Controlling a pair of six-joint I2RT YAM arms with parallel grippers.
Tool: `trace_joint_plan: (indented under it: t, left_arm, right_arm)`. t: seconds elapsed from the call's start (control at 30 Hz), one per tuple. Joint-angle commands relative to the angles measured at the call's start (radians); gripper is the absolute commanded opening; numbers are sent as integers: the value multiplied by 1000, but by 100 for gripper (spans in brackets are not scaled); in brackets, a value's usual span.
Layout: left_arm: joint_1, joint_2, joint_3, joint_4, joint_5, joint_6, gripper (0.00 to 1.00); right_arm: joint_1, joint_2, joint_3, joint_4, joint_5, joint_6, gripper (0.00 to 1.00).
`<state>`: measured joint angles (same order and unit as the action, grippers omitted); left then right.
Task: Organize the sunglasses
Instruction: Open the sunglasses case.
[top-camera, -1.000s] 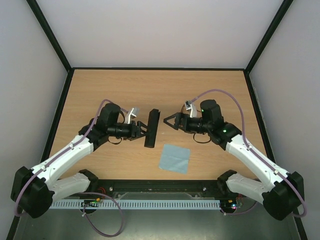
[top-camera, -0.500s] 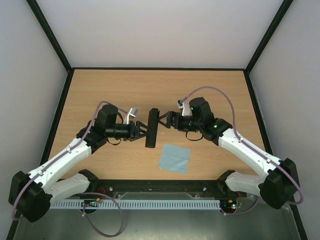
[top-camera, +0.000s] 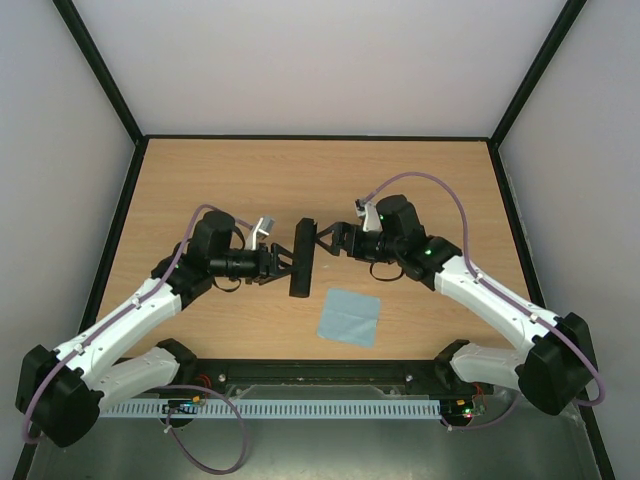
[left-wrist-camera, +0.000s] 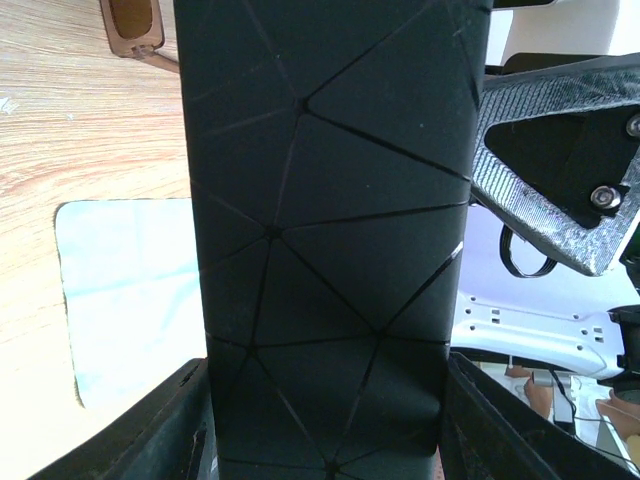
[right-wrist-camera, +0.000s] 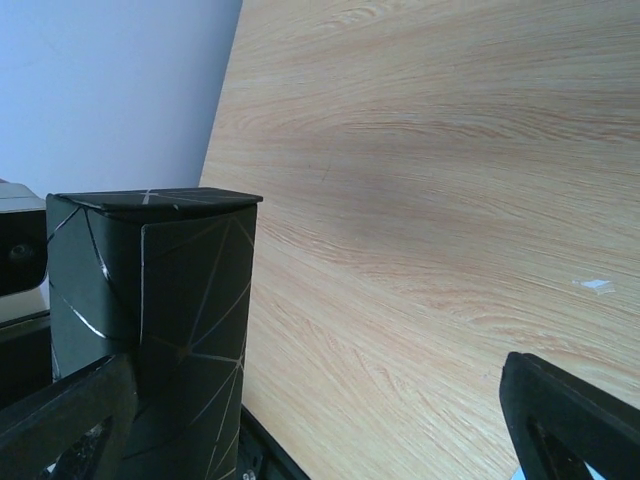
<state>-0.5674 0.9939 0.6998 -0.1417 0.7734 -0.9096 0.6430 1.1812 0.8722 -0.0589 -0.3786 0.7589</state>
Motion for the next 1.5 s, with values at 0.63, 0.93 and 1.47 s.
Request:
trace_joint_plan:
  t: [0.63,0.93,1.47]
  left_arm:
    - [-10,-51,-30,104,78,-18,33]
    - [-5,0,-91,273,88,-84,33]
    - [-4,10,-114,411,109,-170,33]
  right_arm:
    - [6,-88,-127,57,29,-31,100]
    - [6,-180,-153,111,-138,-31,89]
    - [6,-149,-266,246,-213,27,64]
